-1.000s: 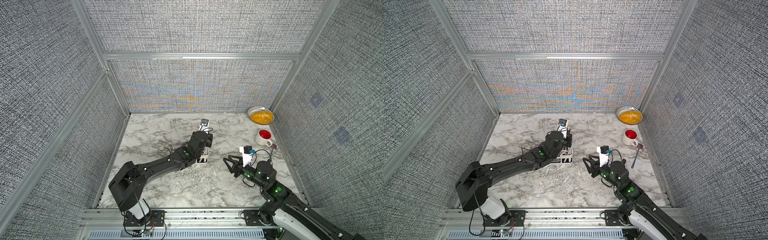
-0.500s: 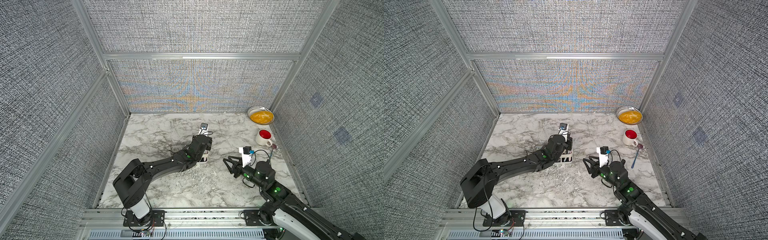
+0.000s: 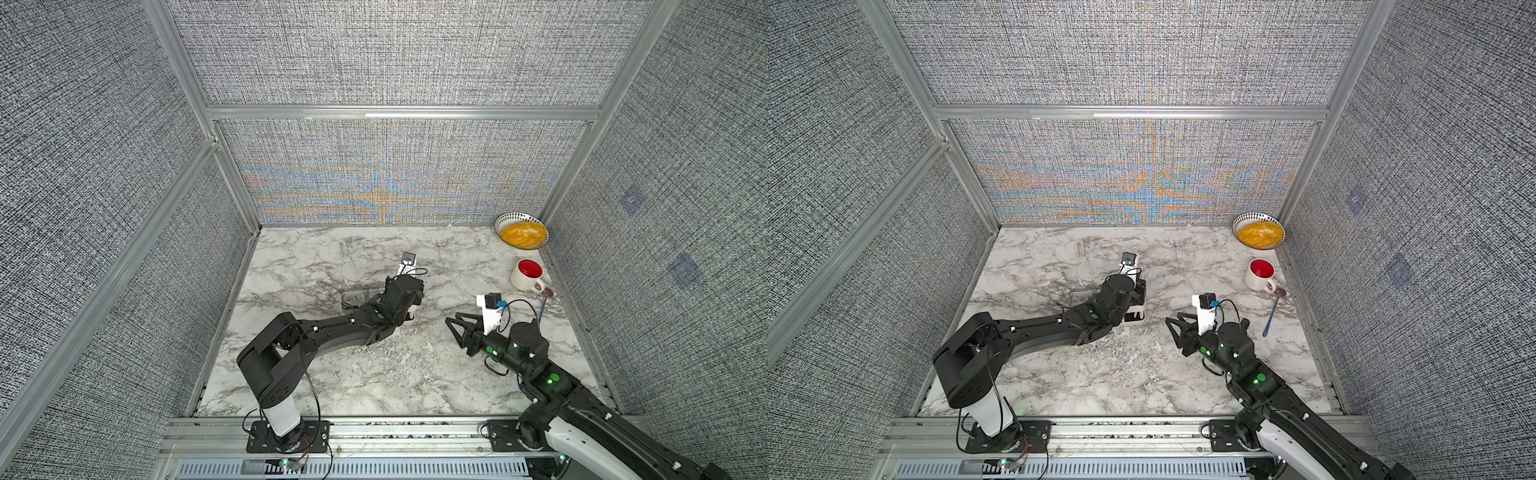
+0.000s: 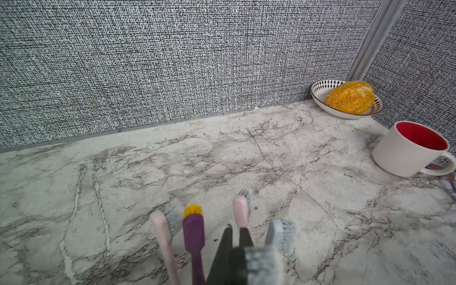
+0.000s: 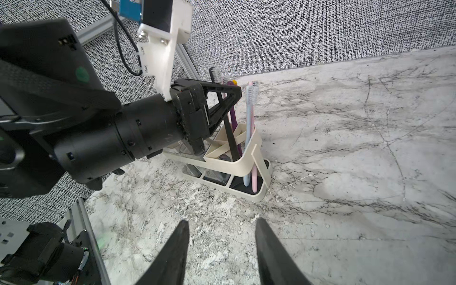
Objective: Place the toothbrush into the toothbrush holder
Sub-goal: Place the toothbrush in the toothbrush holder.
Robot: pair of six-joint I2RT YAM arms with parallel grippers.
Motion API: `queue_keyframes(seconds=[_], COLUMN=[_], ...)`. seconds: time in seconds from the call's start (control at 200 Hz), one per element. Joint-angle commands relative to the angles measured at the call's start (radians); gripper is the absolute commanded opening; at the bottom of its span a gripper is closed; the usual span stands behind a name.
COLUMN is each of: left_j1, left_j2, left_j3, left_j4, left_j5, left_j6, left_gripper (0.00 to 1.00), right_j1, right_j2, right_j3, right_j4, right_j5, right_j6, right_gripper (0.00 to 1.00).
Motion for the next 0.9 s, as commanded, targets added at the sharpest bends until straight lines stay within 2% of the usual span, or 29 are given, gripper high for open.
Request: queue_keyframes(seconds=[0.0,0.4,0.896], left_j1=[0.001,0.001,0.001], left_j2=[0.014,0.05,0.052], left_j3=[0.001,0.0,-0.037], left_j4=[0.035,0.038,0.052], left_j5=[-0.02,-0.028,-0.047], left_j6=[-0.007,-0.003,-0.02], left_gripper=[0.02,0.02,0.08], right_j1=[0.001,0.0,0.001], right_j2=[-0.002,-0.011,-0.011], right_j3=[0.0,-0.002,0.0], right_j4=[0.026,0.018,0.014], right_j5=[0.003,0.006,0.008], right_j6=[-0.014,-0.017,-0.02], right_gripper=[0.46,0.46,0.46])
